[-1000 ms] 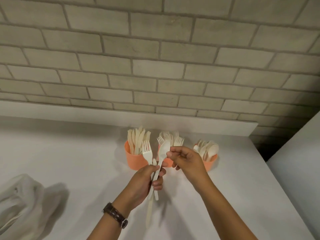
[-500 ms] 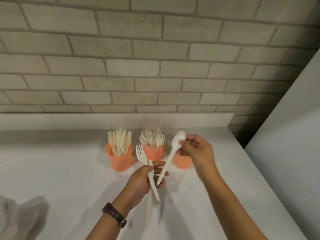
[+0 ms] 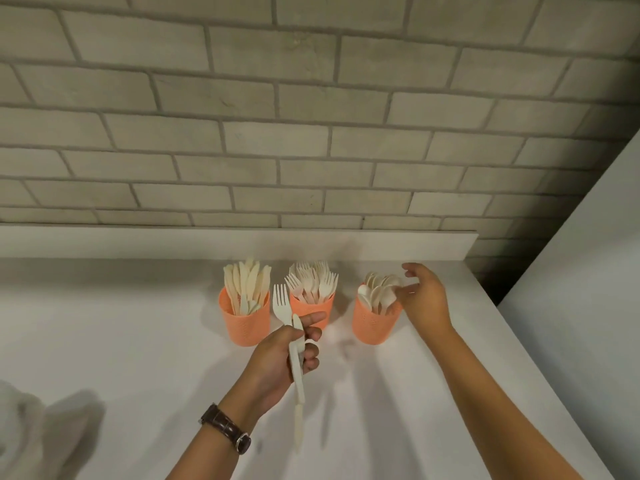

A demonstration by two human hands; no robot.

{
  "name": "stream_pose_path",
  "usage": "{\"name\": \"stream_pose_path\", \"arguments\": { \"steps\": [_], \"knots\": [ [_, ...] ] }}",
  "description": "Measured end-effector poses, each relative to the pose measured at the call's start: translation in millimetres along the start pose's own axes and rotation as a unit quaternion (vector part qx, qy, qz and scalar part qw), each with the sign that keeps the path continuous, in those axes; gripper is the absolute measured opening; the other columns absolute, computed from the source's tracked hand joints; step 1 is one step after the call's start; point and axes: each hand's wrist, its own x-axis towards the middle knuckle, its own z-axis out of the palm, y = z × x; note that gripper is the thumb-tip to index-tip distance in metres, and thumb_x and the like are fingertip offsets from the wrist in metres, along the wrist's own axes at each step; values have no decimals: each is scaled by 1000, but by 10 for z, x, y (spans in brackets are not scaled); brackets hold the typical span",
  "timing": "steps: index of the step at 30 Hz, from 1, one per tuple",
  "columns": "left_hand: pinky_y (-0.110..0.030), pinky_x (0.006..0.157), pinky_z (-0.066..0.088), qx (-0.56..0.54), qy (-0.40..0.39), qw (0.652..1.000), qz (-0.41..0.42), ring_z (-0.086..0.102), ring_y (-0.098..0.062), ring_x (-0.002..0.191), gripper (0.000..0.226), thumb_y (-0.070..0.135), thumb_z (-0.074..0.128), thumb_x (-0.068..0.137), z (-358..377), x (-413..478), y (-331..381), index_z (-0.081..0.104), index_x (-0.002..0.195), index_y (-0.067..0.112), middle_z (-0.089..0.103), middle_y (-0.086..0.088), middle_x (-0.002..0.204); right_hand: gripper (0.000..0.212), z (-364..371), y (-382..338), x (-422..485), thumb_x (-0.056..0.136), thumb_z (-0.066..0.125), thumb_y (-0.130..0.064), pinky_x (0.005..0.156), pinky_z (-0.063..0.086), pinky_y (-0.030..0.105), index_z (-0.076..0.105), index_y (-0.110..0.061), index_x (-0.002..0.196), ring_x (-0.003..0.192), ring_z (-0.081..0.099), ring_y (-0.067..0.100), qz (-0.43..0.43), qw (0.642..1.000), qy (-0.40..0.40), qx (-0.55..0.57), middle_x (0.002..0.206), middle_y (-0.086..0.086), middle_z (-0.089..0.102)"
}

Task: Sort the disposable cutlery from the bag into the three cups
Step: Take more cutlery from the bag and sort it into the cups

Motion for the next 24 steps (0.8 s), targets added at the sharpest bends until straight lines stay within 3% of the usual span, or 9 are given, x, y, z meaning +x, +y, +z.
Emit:
{"name": "stream_pose_path", "arguments": {
  "steps": [3,6,8,11,16,19,21,24],
  "knots": [
    [-22,48,36,14,0,1000,0,38,-11,51,40,4,29,91,-25,-15,31,62,111,1,48,-3,71,42,-40,-97,-158,83,64,-9,68,42,17,54,-19,123,88,55,11,-19,999,39,-5,124,-2,51],
    [-20,46,30,36,-6,999,-12,31,-10,50,40,4,29,91,-23,-14,32,65,106,2,46,-1,66,22,-30,-349,-458,83,66,-15,66,42,19,62,-24,103,78,55,9,-85,993,62,54,104,-8,55],
    [-21,46,26,45,-15,999,-24,29,-10,49,40,3,28,91,15,-19,15,65,104,1,45,-1,65,14,60,-533,-681,82,69,-15,63,44,14,65,-27,86,66,56,5,-71,987,-29,138,88,-7,62],
    [-21,48,28,71,-33,997,-26,31,-11,51,39,4,29,91,87,-37,-19,67,102,2,47,-1,65,12,229,-713,-845,83,68,-23,74,51,23,69,-21,94,75,65,12,0,962,-181,203,86,-1,70],
    [-21,55,37,101,-39,994,-14,39,-11,54,26,7,35,89,117,-86,-23,61,88,10,51,0,66,25,397,-913,-840,81,70,-12,69,60,37,68,-7,105,76,66,16,45,930,-241,274,94,11,67],
    [-21,57,35,114,-32,993,-17,39,-9,55,22,9,38,90,82,-116,-13,61,89,10,49,2,66,24,439,-990,-832,79,70,-4,57,58,31,67,-4,103,71,63,14,61,920,-268,280,85,9,64],
    [-22,60,32,125,-34,992,-14,38,-8,58,28,14,41,92,46,-142,6,69,95,11,46,6,66,15,414,-1057,-775,78,70,0,52,51,24,69,-7,91,60,61,7,51,918,-252,300,75,3,65],
    [-24,62,28,113,-5,994,-7,35,-8,60,39,21,32,96,-57,-175,25,67,110,9,41,7,67,17,295,-1178,-575,79,67,4,54,48,19,66,-13,81,50,57,5,-12,922,-139,362,65,-3,67]
  ]
}}
